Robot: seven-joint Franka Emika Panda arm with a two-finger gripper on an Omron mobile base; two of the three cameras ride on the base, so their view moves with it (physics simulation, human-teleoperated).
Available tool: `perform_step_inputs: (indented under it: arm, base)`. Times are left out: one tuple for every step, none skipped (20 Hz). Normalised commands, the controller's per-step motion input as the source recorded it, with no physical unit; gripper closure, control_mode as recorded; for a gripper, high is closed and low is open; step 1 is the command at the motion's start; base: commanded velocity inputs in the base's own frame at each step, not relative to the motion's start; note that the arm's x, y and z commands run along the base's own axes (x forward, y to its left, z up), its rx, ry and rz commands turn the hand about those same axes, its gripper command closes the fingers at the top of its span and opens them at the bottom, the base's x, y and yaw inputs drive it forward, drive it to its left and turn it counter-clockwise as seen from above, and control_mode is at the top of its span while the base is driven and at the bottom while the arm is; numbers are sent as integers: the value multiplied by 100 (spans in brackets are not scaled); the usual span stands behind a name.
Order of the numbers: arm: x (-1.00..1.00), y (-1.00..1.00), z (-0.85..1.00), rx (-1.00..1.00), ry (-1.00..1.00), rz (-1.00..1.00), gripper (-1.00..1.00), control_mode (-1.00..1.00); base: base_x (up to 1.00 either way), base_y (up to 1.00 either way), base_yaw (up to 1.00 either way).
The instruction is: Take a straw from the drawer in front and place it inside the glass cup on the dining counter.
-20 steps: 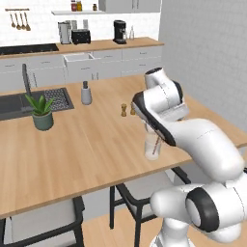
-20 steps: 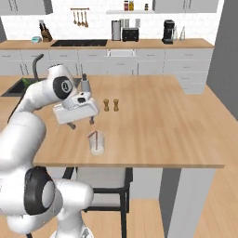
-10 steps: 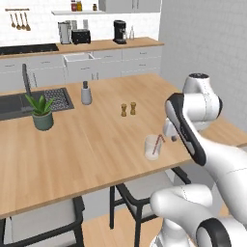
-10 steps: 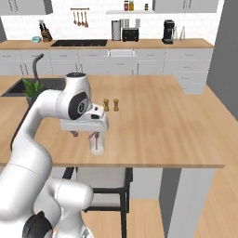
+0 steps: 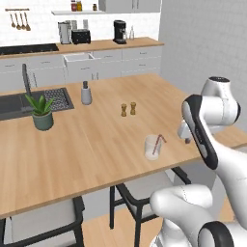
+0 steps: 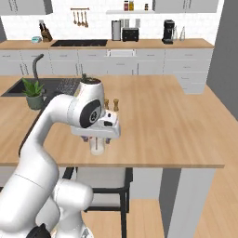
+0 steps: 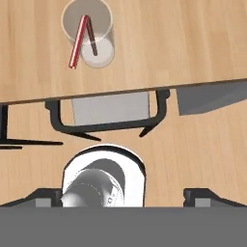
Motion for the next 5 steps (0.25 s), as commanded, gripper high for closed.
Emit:
perform_step_inputs:
  arm:
    - [-7,-44,0,0,0,-7,-100,-100]
    - [-4,-44,0,0,0,-7,-100,-100]
    - [-6,-42,0,0,0,-7,-100,-100]
    - [-6,-42,0,0,0,-7,-100,-100]
    - [-8,-44,0,0,0,-9,-100,-100]
  base:
    - [0,0,0]
    - [0,0,0]
    - [0,0,0]
    - [0,0,0]
    - [0,0,0]
